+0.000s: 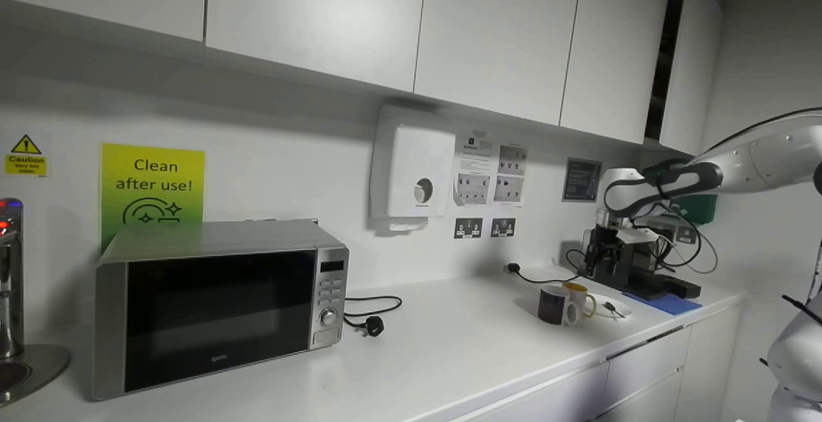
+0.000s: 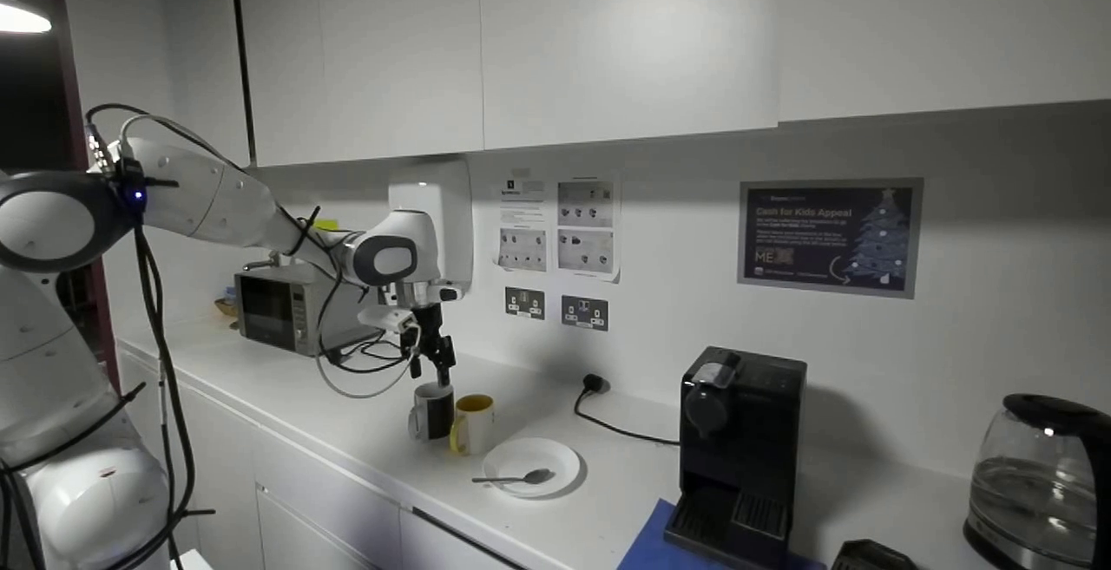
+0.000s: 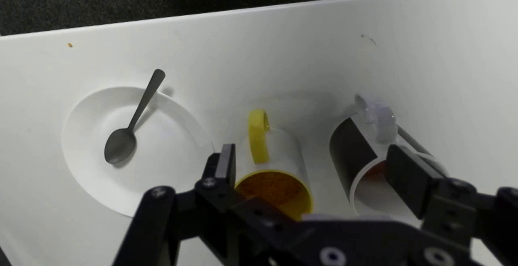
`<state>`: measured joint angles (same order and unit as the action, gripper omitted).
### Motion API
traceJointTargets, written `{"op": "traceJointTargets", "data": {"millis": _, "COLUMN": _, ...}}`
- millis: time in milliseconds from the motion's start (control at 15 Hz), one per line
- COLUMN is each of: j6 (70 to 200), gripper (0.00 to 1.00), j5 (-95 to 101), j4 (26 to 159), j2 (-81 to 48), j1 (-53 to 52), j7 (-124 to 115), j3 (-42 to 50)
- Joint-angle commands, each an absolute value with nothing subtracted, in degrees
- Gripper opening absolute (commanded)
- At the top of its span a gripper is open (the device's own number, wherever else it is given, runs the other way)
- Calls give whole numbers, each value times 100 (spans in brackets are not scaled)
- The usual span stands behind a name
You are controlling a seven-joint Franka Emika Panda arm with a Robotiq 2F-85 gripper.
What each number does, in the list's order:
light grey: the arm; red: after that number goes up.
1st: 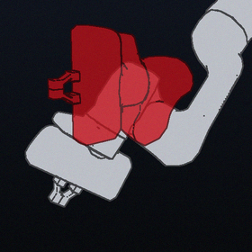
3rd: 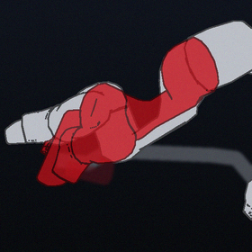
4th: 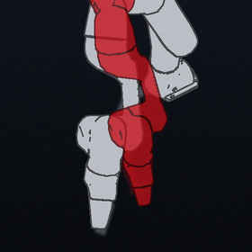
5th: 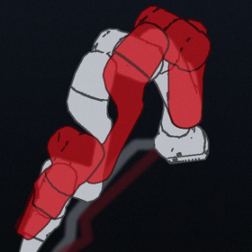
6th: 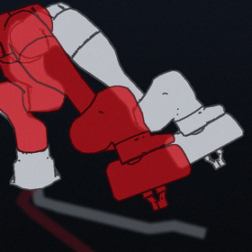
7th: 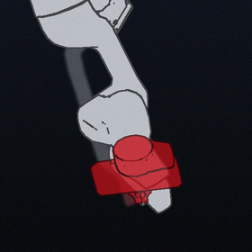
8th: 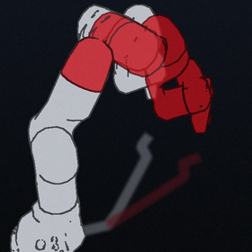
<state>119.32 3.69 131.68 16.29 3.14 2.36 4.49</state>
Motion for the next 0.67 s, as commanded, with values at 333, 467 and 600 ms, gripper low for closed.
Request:
{"op": "traceJointTargets", "data": {"millis": 333, "j6": 12373, "gripper": 100, "j5": 433, "j4": 13016, "j2": 968, "j1": 437, "j7": 787, "j3": 694}}
{"op": "traceJointTargets", "data": {"millis": 467, "j6": 12464, "gripper": 100, "j5": 439, "j4": 12996, "j2": 844, "j1": 456, "j7": 865, "j3": 697}}
{"op": "traceJointTargets", "data": {"millis": 600, "j6": 12529, "gripper": 100, "j5": 439, "j4": 12964, "j2": 733, "j1": 455, "j7": 948, "j3": 697}}
